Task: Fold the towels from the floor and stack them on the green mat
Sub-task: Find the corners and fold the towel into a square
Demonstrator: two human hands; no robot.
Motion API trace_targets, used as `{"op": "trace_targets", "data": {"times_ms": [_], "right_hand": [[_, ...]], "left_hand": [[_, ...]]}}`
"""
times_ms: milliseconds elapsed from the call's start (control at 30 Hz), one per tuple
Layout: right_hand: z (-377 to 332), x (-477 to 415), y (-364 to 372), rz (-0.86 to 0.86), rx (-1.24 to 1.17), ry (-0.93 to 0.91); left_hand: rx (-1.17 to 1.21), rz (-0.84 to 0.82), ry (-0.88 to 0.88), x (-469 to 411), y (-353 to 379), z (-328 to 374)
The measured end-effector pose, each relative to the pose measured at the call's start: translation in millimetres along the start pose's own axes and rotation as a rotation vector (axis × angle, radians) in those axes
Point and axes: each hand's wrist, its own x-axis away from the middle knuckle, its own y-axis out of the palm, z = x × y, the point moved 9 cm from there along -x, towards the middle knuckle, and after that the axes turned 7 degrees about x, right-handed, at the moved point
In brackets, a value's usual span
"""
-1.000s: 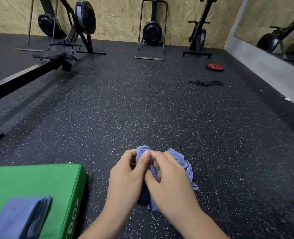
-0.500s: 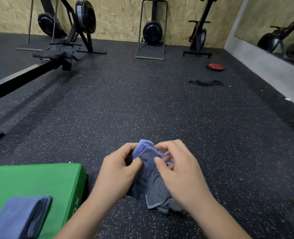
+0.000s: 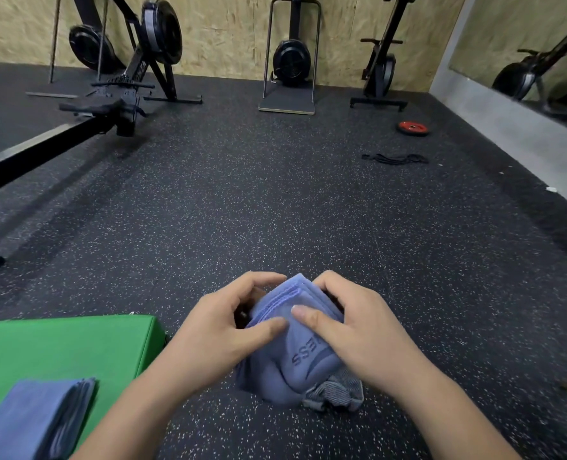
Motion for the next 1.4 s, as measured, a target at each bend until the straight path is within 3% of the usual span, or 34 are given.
{"op": "trace_targets", "data": {"times_ms": [100,167,267,333,400,500,633,767,867,1100,1233,1333,1400], "right_hand": [[-0.7,-0.4,-9.7,0.095,-0.003,-0.007],[-0.4,-0.2,-12.5,0.126,0.009,-0.005],[0.3,0.9,-21.7,0.211,0.015,0.009],[-0.6,2.6,-29.8,0.287,-0.014,0.030],[-2.1,3.1,-33.5,0.342,-0.044,0.053],[0.6,4.3,-31.5,0.400,-0.070,0.088],[5.6,7.7,-28.6,0.434,-0.070,0.132],[13.5,9.2,-40.0,0.495,-0.082,0.177],[20.9,8.8,-41.9,0.504,-0.118,0.205],[29.7,9.5,-58.8,0.569,-0.104,0.227],[36.3,9.3,-62.7,0.561,-0.146,0.244],[39.4,7.7,-54.9,0.518,-0.152,0.263],[42.1,6.7,-50.5,0.508,-0.142,0.284]], "left_hand": [[-0.051,-0.127,-0.143,0.4,1.5,-20.2],[-0.020,-0.126,-0.187,0.9,-4.7,-27.8],[0.110,-0.041,-0.166,0.1,-19.5,-24.1],[0.325,0.065,-0.164,-1.0,-25.4,-20.7],[0.573,0.200,-0.229,0.0,-21.8,-24.0],[0.719,0.324,-0.279,5.0,0.0,-25.2],[0.798,0.259,-0.322,8.9,30.4,-25.0],[0.633,0.027,-0.326,8.6,34.9,-21.6],[0.524,-0.041,-0.331,11.6,37.5,-20.3],[0.395,0.011,-0.269,6.5,12.5,-36.3],[0.172,0.104,-0.208,5.6,0.6,-45.3],[0.037,0.212,-0.055,9.5,4.7,-24.3],[-0.090,0.177,0.124,13.8,20.7,5.4]]}}
